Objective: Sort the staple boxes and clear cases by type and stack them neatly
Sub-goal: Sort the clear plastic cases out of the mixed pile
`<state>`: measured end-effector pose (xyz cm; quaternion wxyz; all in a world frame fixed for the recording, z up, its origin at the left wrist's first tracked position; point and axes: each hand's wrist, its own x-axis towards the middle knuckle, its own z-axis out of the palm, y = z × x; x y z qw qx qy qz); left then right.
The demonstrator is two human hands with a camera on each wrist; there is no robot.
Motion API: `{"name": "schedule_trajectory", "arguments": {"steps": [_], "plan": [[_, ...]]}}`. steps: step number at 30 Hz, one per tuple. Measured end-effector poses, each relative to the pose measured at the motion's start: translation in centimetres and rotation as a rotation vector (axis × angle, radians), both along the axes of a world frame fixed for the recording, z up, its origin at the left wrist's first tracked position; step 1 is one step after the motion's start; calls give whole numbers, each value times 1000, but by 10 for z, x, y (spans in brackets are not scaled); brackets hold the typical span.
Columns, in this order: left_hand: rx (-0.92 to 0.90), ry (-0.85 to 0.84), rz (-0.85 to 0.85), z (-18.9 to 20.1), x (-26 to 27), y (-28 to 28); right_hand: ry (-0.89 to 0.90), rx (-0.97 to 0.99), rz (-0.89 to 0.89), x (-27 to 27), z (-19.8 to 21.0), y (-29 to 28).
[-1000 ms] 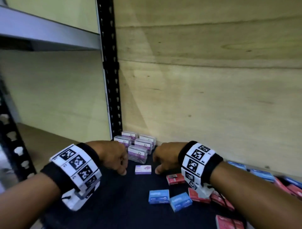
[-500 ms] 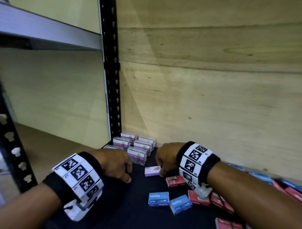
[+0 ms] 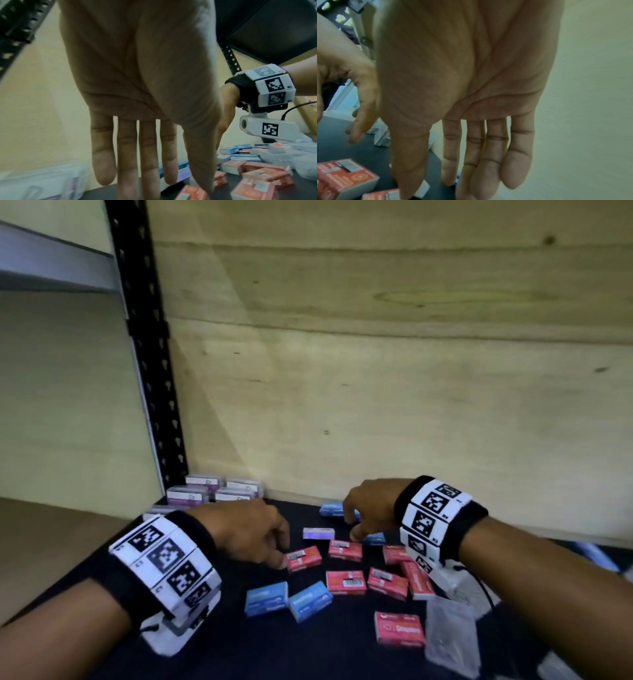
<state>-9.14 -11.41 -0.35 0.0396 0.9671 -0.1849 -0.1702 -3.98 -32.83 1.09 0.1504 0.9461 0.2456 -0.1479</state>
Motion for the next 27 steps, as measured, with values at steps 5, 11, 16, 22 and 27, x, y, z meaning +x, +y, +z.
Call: {"name": "schedule_trajectory", "arguments": {"steps": [5,11,16,22,27], "plan": [[-10,-55,-158,4,-8,-50,-15,30,-103,-19,12,-59],[-76,-103,-327,3,-32,-124,32,24,-244,-54,22,-129],[-9,-101,-315,-5,-53,-172,100,73,-273,-78,12,-156],[85,-82,-274,-13,-68,-199,129,83,-211,-84,-6,-155],[73,-98,-266,-14,-73,-202,68,90,-205,-82,-17,-159]]}}
